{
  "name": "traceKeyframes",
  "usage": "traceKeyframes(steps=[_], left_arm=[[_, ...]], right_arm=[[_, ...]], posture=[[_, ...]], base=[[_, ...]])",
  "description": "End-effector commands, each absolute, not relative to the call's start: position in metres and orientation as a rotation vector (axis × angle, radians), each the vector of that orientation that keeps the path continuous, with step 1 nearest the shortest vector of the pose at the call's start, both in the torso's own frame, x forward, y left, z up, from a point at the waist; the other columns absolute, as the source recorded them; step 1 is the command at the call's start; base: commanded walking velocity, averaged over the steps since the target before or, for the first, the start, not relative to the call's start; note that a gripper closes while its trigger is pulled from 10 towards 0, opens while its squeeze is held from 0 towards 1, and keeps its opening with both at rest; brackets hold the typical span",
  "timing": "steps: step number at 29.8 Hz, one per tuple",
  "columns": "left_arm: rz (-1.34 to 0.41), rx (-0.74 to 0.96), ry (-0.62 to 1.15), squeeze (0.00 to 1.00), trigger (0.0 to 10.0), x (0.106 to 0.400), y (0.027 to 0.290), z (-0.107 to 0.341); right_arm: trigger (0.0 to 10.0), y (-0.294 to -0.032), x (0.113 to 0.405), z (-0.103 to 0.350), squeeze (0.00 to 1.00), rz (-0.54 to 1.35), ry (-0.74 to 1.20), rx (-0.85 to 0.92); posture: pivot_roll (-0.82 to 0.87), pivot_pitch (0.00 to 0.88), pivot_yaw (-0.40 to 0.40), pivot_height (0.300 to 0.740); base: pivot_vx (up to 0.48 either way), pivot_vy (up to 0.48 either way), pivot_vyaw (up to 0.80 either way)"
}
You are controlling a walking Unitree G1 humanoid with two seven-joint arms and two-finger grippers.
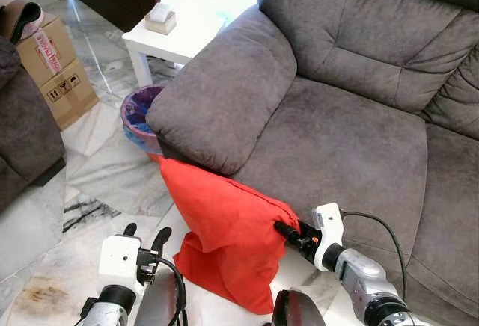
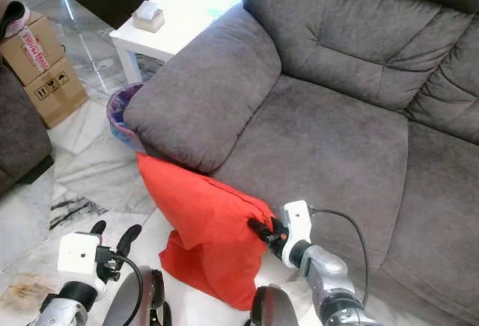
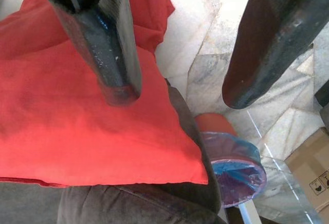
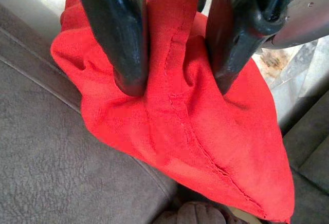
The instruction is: Move the pillow to the sofa from floor
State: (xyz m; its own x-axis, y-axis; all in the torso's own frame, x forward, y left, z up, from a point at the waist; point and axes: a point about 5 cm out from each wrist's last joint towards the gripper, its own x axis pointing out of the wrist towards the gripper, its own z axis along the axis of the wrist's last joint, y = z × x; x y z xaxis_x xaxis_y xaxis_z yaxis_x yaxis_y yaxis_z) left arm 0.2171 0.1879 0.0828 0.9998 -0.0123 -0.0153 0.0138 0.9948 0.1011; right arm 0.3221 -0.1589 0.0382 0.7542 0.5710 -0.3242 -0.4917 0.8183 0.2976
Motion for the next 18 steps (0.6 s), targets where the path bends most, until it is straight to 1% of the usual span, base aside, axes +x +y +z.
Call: traceKeyframes(steps=[1, 12, 18], left_arm=[[-0.011, 0.098, 0.049, 0.00, 10.0, 0.214, 0.188, 0.076], [-0.018, 0.098, 0.038, 0.00, 10.0, 0.222, 0.186, 0.077], [-0.024, 0.097, 0.027, 0.00, 10.0, 0.229, 0.186, 0.078]], right_arm=[[0.0, -0.159, 0.319, 0.034, 0.00, 0.575, 0.419, 0.213], [0.0, -0.155, 0.321, 0.037, 0.00, 0.572, 0.392, 0.237], [0.0, -0.152, 0.322, 0.038, 0.00, 0.546, 0.367, 0.255]], posture=[[0.19, 0.259, -0.098, 0.610], [0.19, 0.238, -0.097, 0.610], [0.18, 0.209, -0.093, 0.610]], base=[[0.000, 0.000, 0.00], [0.000, 0.000, 0.00], [0.000, 0.000, 0.00]])
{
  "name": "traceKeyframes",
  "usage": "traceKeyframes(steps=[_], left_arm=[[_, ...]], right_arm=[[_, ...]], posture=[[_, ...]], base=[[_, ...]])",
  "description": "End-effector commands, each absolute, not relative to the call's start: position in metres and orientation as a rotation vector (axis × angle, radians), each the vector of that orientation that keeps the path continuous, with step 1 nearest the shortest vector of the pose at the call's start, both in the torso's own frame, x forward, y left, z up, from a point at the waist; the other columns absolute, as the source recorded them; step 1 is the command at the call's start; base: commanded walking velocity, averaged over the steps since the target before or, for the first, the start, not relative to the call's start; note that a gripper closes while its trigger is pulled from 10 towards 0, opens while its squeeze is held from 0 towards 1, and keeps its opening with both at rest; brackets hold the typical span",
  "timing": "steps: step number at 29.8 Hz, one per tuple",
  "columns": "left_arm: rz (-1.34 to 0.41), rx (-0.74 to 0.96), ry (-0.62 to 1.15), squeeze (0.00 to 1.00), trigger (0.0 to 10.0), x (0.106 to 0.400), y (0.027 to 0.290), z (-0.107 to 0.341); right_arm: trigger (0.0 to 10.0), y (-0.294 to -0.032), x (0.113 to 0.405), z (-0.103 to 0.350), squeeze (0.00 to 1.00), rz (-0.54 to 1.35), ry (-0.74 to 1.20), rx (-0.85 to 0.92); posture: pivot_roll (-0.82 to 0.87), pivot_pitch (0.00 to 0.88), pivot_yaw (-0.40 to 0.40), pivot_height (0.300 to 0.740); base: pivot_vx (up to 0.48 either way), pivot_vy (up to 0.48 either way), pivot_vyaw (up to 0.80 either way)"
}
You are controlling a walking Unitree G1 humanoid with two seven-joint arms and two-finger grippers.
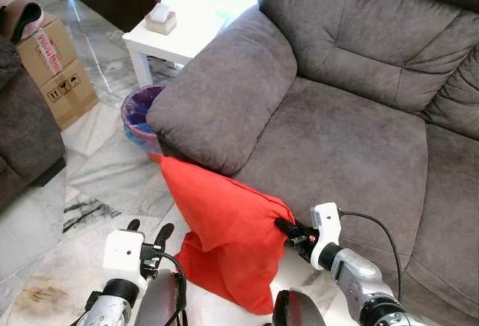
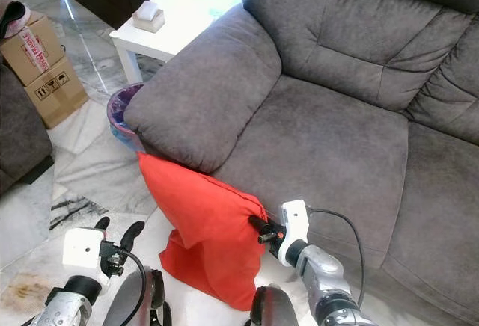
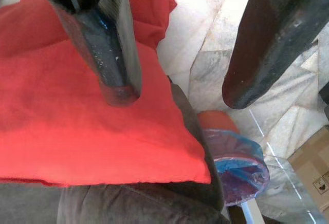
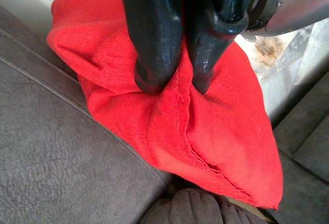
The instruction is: Move the pillow to the sofa from floor
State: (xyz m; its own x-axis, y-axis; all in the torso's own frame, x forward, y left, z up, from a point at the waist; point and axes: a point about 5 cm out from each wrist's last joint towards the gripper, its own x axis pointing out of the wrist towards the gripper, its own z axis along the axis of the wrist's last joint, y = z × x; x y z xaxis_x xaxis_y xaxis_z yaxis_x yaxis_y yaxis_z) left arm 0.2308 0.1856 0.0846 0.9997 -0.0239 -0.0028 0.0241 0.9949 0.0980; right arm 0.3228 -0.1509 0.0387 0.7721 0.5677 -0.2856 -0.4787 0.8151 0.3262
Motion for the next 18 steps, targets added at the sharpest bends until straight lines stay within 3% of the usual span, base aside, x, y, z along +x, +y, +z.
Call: traceKeyframes(steps=[1, 18], left_arm=[[-0.024, 0.097, 0.026, 0.00, 10.0, 0.230, 0.186, 0.078], [-0.080, 0.100, 0.004, 0.00, 10.0, 0.250, 0.181, 0.079]], right_arm=[[0.0, -0.153, 0.323, 0.038, 0.00, 0.535, 0.359, 0.267], [0.0, -0.157, 0.316, 0.035, 0.00, 0.471, 0.268, 0.305]], posture=[[0.18, 0.205, -0.091, 0.610], [0.12, 0.124, -0.048, 0.610]], base=[[0.000, 0.000, 0.00], [0.000, 0.000, 0.00]])
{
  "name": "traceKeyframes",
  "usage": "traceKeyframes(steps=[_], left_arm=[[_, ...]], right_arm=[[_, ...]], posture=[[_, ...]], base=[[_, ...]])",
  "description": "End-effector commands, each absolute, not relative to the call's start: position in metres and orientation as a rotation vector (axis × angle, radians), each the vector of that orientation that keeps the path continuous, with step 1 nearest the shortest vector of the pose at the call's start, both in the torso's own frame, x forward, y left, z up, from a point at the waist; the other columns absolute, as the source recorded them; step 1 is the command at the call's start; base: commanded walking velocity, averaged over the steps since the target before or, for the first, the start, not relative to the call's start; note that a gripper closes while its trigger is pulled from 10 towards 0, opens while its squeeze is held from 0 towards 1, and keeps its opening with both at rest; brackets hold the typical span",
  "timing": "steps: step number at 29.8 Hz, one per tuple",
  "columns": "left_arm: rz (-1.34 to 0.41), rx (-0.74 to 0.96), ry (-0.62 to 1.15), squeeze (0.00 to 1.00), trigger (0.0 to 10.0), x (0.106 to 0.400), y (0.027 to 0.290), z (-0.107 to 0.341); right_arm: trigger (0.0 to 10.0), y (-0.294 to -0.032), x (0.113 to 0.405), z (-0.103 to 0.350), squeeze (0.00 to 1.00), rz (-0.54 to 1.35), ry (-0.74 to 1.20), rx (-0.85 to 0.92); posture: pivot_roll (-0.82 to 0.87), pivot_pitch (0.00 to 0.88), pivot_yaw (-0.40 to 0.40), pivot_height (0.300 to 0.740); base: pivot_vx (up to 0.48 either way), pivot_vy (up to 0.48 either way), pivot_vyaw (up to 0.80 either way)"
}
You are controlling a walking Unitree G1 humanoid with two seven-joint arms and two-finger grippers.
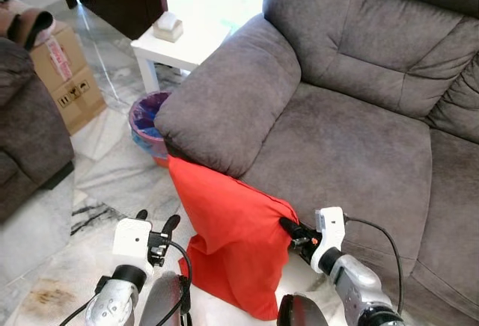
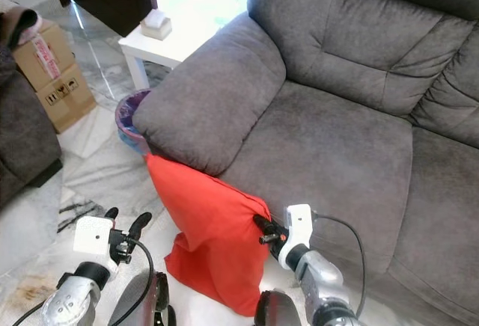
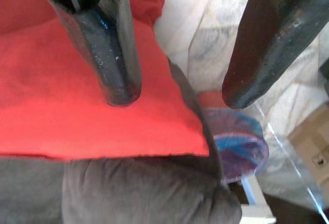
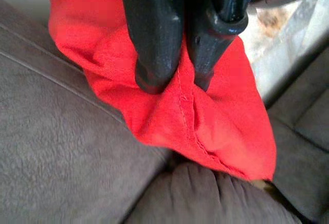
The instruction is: Move the pillow to the sofa from floor
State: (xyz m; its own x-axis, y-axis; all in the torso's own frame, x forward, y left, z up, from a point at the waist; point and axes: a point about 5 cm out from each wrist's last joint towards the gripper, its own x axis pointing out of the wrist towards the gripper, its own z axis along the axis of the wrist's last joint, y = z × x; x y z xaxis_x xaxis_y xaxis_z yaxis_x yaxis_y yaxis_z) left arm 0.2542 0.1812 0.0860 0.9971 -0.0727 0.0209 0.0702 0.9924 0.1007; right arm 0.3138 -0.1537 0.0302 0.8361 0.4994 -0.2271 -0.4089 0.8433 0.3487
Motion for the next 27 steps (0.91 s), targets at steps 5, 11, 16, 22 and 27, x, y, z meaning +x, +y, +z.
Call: traceKeyframes(steps=[5, 11, 16, 22, 27], left_arm=[[-0.103, 0.102, -0.001, 0.00, 10.0, 0.254, 0.179, 0.079], [-0.132, 0.118, 0.006, 0.00, 10.0, 0.259, 0.184, 0.079], [-0.177, 0.119, 0.025, 0.00, 10.0, 0.259, 0.179, 0.076], [-0.185, 0.119, 0.027, 0.00, 10.0, 0.259, 0.181, 0.075], [-0.186, 0.123, 0.027, 0.00, 10.0, 0.259, 0.183, 0.077]], right_arm=[[0.0, -0.154, 0.309, 0.030, 0.00, 0.465, 0.257, 0.291], [10.0, -0.160, 0.300, 0.021, 0.00, 0.385, 0.247, 0.275], [10.0, -0.164, 0.296, 0.023, 0.00, 0.391, 0.197, 0.263], [10.0, -0.171, 0.294, 0.024, 0.00, 0.360, 0.183, 0.264], [10.0, -0.168, 0.297, 0.027, 0.00, 0.384, 0.174, 0.255]], posture=[[0.11, 0.104, -0.031, 0.610], [0.09, 0.109, -0.002, 0.610], [0.07, 0.122, 0.012, 0.610], [0.08, 0.128, 0.016, 0.639], [0.09, 0.131, 0.017, 0.669]], base=[[0.000, 0.000, 0.00], [0.000, 0.000, 0.00], [0.000, 0.000, 0.00], [0.000, 0.000, 0.00], [0.000, 0.000, 0.00]])
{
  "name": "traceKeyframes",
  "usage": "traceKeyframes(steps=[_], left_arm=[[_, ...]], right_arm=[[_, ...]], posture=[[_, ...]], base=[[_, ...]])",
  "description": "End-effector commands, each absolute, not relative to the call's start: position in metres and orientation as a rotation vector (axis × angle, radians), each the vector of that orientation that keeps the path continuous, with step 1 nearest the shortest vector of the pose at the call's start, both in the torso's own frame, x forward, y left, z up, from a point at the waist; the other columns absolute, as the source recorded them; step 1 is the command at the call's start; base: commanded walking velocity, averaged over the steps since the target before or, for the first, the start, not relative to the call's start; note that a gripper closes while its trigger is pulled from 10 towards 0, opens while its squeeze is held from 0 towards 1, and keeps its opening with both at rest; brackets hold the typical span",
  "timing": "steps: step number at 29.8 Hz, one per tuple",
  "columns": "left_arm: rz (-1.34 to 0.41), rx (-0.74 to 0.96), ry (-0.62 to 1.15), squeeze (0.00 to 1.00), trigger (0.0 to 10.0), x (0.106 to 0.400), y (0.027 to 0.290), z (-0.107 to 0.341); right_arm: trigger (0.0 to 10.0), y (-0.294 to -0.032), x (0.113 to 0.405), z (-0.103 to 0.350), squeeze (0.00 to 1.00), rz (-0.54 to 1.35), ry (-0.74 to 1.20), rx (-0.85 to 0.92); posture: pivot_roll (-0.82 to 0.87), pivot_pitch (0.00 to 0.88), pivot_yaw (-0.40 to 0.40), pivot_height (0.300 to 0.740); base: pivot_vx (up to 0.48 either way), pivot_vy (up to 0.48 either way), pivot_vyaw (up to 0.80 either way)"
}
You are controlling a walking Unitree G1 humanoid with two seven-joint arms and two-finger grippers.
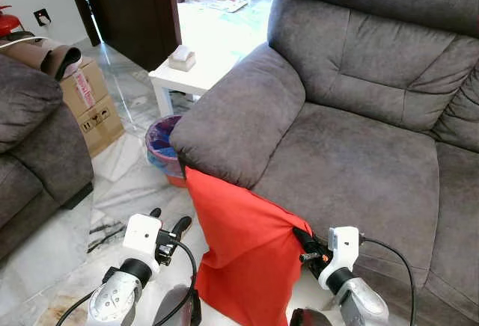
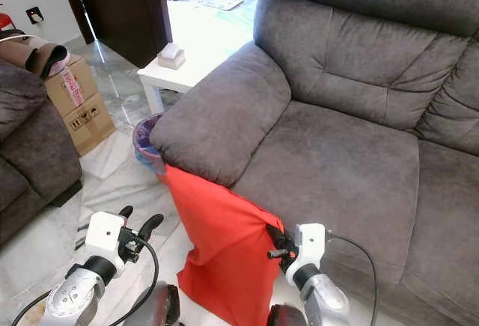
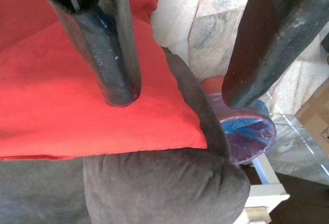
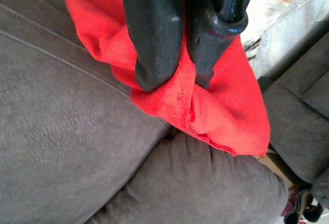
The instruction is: Move the pillow to the sofa from floor
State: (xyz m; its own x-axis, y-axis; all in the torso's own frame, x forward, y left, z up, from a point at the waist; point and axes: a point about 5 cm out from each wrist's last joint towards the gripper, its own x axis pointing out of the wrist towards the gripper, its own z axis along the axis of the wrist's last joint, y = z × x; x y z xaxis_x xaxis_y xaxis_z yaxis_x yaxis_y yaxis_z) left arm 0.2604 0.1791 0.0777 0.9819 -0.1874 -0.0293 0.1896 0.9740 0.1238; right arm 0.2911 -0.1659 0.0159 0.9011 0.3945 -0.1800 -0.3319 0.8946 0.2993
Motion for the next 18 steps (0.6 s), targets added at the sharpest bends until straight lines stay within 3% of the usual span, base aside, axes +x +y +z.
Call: traceKeyframes(steps=[1, 8, 12, 18], left_arm=[[-0.189, 0.126, 0.029, 0.00, 10.0, 0.259, 0.184, 0.077], [-0.221, 0.147, 0.057, 0.00, 10.0, 0.255, 0.192, 0.077], [-0.272, 0.165, 0.086, 0.00, 10.0, 0.252, 0.194, 0.076], [-0.483, 0.270, 0.206, 0.00, 10.0, 0.241, 0.201, 0.070]], right_arm=[[10.0, -0.167, 0.299, 0.029, 0.00, 0.392, 0.169, 0.254], [10.0, -0.160, 0.301, 0.032, 0.00, 0.466, 0.168, 0.226], [10.0, -0.155, 0.299, 0.032, 0.00, 0.556, 0.187, 0.188], [10.0, -0.155, 0.286, 0.028, 0.00, 0.894, 0.294, 0.014]], posture=[[0.09, 0.132, 0.018, 0.679], [0.10, 0.129, 0.023, 0.734], [0.11, 0.129, 0.026, 0.740], [0.11, 0.126, 0.030, 0.740]], base=[[0.000, 0.000, 0.00], [0.000, 0.000, 0.00], [0.000, 0.000, 0.00], [0.000, 0.000, 0.00]])
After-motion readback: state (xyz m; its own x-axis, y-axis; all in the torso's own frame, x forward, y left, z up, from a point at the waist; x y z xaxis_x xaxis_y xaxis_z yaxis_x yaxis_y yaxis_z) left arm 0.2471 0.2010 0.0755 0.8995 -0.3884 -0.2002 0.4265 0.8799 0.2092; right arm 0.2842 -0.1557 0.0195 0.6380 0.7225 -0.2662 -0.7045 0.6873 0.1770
